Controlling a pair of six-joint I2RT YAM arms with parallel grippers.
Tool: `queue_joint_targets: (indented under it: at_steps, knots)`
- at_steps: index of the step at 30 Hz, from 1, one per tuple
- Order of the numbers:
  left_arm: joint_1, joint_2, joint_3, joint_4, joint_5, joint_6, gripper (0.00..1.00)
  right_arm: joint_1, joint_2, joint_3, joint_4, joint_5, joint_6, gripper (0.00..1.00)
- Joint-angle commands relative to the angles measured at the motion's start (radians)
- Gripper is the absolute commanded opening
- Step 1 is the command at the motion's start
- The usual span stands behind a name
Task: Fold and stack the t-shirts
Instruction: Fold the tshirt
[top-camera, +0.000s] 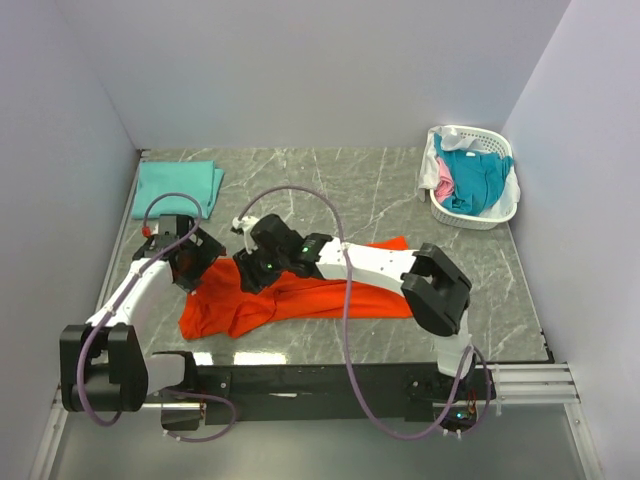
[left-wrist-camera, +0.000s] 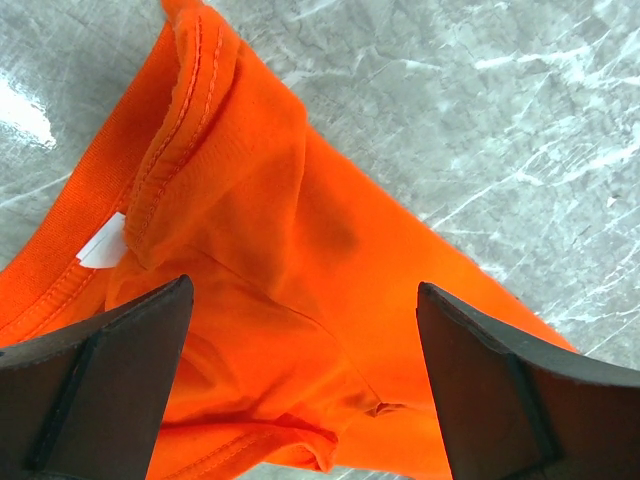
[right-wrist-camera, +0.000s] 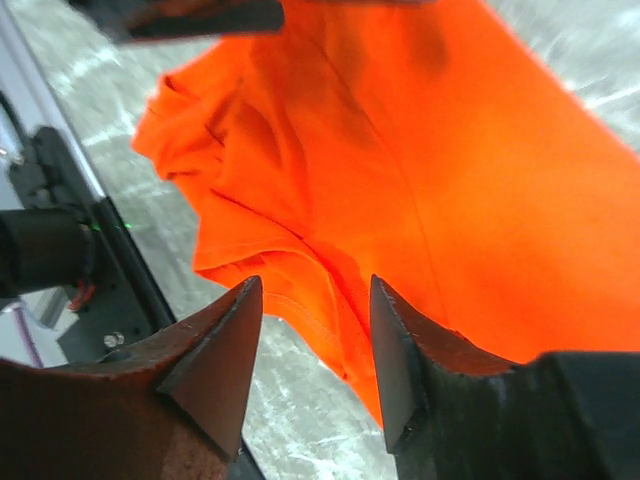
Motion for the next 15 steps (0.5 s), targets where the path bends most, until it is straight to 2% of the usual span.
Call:
queue_joint_targets:
  at_steps: [1,5,6,8,10,15]
  knots:
    - [0.003,0.015,-0.007,0.022,0.006,0.018,0.99,0.02,0.054,0.037,-0.021,-0.004,0.012,0.53]
    - [0.003,0.04,-0.017,0.037,0.005,0.02,0.99,0.028,0.127,0.08,-0.019,0.024,-0.003,0.43]
    - [0.003,0.044,-0.015,0.036,-0.001,0.021,0.99,0.032,0.143,0.098,-0.033,0.027,-0.008,0.34]
    - [0.003,0.058,-0.017,0.036,-0.009,0.021,0.99,0.06,0.166,0.129,-0.085,0.059,-0.04,0.23]
    - [0.005,0.064,-0.018,0.04,-0.011,0.023,0.99,0.083,0.158,0.122,-0.096,0.097,-0.071,0.23]
    - [0.005,0.07,-0.014,0.034,-0.027,0.03,0.99,0.12,0.076,-0.032,-0.072,0.145,-0.059,0.23]
